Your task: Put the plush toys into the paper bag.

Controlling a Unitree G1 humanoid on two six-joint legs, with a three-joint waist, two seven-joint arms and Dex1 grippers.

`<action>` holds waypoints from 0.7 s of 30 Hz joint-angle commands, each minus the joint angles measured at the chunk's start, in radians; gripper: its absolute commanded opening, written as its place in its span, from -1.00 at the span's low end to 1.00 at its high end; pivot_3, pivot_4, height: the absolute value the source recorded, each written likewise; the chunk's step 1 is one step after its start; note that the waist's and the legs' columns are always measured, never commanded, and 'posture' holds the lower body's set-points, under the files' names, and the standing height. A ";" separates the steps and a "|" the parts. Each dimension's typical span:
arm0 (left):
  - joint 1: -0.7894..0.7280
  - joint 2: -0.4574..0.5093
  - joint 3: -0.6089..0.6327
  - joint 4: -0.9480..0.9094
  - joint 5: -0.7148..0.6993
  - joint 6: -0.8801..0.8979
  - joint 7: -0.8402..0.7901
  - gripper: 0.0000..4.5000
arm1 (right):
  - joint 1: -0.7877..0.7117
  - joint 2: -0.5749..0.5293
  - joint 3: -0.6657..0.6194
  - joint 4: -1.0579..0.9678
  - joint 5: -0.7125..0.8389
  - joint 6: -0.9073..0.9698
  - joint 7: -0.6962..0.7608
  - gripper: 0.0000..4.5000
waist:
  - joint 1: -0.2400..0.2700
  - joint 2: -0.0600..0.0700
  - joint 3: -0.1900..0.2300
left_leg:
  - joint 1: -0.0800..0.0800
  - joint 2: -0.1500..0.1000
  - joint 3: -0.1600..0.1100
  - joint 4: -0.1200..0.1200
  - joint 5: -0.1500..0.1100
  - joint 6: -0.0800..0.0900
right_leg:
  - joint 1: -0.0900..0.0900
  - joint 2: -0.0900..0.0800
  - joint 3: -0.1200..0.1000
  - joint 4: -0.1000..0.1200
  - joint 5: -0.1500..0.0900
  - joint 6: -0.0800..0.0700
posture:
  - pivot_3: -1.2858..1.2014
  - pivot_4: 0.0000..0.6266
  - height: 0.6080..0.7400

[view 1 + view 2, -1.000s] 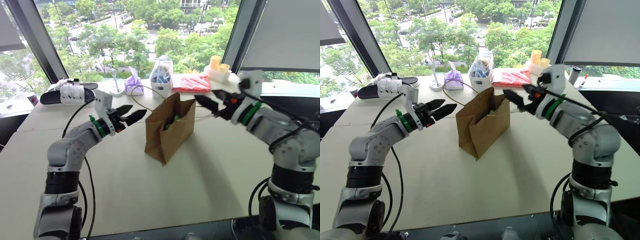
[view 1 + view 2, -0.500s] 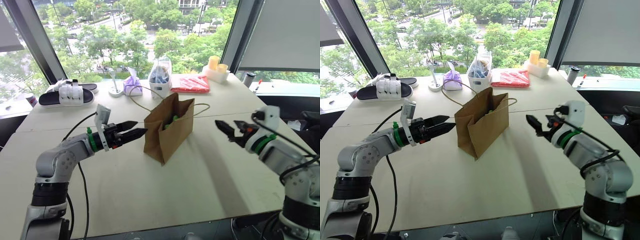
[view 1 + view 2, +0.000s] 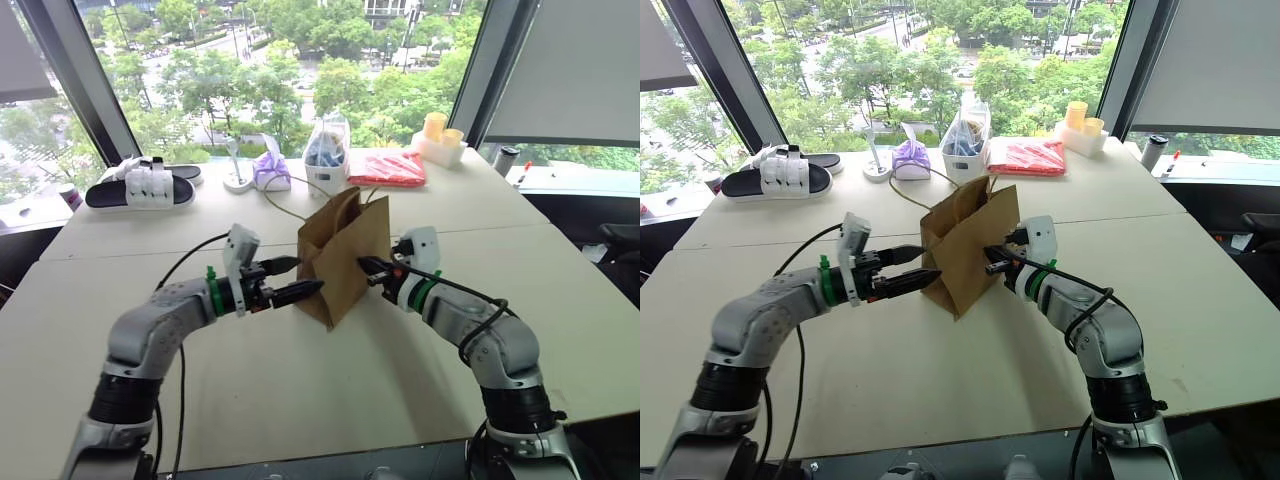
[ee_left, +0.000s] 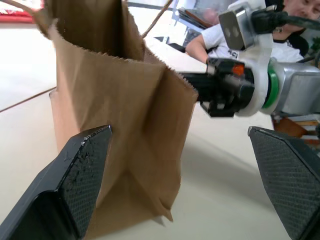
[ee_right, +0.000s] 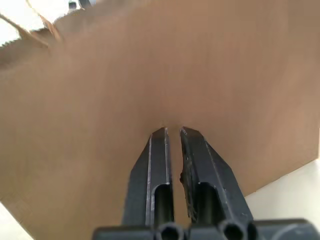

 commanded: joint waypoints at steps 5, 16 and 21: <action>-0.042 -0.099 -0.057 0.047 0.136 -0.131 0.097 1.00 | -0.030 0.018 0.008 0.004 -0.037 -0.046 0.020 -0.86 | 0.000 0.000 0.000 | 0.000 0.000 0.000 0.000 0.000 0.000 | 0.000 0.000 0.000 0.000 0.000 0.000 | 0.03 -0.52 1.00; 0.020 -0.041 0.031 -0.098 0.113 -0.068 0.142 1.00 | -0.016 0.028 -0.004 -0.025 -0.048 -0.032 0.018 -0.86 | -0.006 0.000 0.000 | 0.000 0.000 -0.001 0.000 0.000 0.000 | -0.001 0.000 0.000 0.001 0.000 0.000 | 0.03 -0.52 1.00; 0.030 0.006 0.077 -0.170 0.061 -0.005 0.159 1.00 | -0.020 0.029 0.000 -0.018 -0.049 -0.033 0.028 -0.86 | -0.001 0.000 0.000 | 0.000 0.000 -0.001 0.000 0.000 0.000 | -0.001 0.000 0.000 0.001 0.000 0.000 | 0.03 -0.52 1.00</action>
